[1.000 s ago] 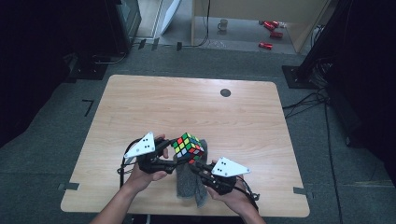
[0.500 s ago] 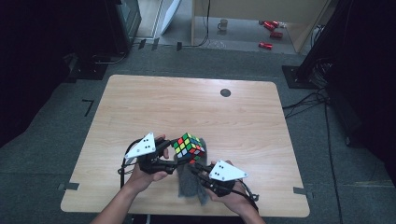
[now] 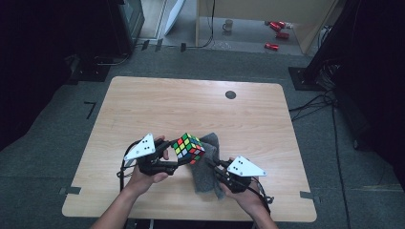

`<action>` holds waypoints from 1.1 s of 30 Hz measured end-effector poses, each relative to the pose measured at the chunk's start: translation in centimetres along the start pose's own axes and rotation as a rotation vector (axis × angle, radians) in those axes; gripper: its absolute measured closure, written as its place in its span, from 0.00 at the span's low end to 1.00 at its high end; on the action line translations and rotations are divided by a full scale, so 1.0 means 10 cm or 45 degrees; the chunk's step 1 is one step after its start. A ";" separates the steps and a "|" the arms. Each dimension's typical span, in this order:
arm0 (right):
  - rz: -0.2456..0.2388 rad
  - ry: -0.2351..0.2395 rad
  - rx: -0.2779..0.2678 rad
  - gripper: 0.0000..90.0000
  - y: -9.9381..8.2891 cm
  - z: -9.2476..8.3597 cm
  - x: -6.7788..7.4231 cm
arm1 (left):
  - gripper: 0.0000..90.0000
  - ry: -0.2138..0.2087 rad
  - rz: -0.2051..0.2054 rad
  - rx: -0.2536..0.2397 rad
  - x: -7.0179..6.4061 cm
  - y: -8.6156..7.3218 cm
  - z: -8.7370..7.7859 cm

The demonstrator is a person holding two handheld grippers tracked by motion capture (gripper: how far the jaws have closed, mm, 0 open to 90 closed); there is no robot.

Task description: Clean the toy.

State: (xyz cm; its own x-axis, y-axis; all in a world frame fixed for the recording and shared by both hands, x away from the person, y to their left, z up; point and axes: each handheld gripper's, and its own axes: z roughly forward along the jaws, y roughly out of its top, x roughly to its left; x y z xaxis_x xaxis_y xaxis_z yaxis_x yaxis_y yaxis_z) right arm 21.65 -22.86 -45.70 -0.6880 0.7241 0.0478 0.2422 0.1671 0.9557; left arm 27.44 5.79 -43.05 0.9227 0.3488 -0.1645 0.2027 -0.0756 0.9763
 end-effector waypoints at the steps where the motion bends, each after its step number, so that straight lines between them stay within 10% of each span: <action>1: 0.000 0.000 0.000 0.91 0.00 0.00 0.00 | 0.39 0.000 0.000 0.000 0.00 0.00 0.00; 3: 0.035 -0.017 0.055 0.81 -0.04 0.01 -0.07 | 0.39 0.003 -0.005 -0.001 0.01 0.00 0.00; 6: 0.143 -0.102 0.187 0.35 -0.11 0.11 -0.16 | 0.39 0.002 -0.002 0.008 0.01 -0.02 0.01; 11: 0.127 -0.234 0.342 0.17 -0.21 0.32 -0.16 | 0.39 0.000 0.006 0.018 0.00 -0.02 0.02; 14: 0.067 -0.401 0.515 0.31 -0.33 0.50 -0.14 | 0.39 -0.001 0.003 0.013 0.00 -0.02 0.01; 16: 0.067 -0.417 0.531 0.38 -0.35 0.51 -0.14 | 0.39 -0.001 0.002 0.013 0.01 -0.02 0.01; 19: 0.068 -0.367 0.517 0.83 -0.41 0.49 -0.16 | 0.39 -0.004 0.000 0.013 0.00 -0.02 0.01; 21: 0.081 -0.344 0.504 0.89 -0.41 0.48 -0.16 | 0.39 -0.007 -0.001 0.013 0.00 -0.02 0.01; 33: 0.063 -0.060 0.052 0.94 -0.03 0.10 -0.01 | 0.39 -0.038 -0.008 0.040 -0.04 -0.07 0.09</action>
State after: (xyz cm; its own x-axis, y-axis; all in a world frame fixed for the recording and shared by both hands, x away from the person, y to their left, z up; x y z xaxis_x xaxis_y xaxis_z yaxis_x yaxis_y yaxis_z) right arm 22.32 -22.29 -46.28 -0.6419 0.7626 0.0798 0.3032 0.1569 0.9399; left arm 27.28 4.86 -43.79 0.9306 0.3213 -0.1755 0.2184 -0.1026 0.9704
